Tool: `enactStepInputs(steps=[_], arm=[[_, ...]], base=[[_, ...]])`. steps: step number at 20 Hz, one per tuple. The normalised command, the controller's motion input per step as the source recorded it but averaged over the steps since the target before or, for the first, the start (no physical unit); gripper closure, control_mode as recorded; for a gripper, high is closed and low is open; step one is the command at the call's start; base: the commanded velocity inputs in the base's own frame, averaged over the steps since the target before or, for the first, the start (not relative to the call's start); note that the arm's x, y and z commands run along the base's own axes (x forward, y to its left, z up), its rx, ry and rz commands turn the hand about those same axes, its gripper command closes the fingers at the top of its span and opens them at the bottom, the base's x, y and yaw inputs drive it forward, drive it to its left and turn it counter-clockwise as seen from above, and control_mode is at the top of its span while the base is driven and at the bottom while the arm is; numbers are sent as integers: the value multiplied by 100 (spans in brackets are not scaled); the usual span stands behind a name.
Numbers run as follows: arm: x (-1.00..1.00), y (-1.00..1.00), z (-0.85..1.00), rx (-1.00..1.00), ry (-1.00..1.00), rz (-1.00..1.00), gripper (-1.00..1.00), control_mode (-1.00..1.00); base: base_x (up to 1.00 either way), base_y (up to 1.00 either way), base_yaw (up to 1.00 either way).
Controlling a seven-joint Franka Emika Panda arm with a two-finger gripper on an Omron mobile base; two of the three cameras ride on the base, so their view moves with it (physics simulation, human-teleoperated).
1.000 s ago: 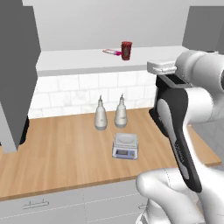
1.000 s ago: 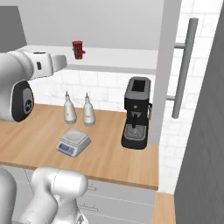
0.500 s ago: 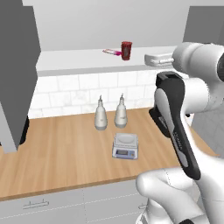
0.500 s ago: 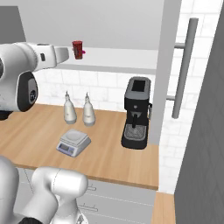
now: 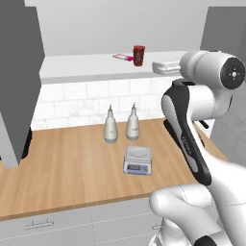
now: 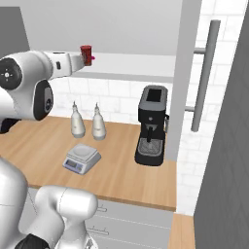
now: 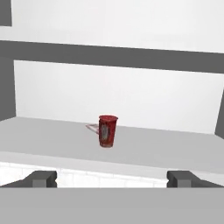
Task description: Pick the yogurt and place it on the digital scale for weighing, and close the cabinet.
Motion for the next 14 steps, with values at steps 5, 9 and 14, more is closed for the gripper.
enactStepInputs(steps=[5,9,14], arm=[[37,0,0,0,0,0,-100,-100],[39,0,0,0,0,0,-100,-100],[40,0,-1,0,1,0,-100,-100]], base=[[0,0,0],[0,0,0],[0,0,0]])
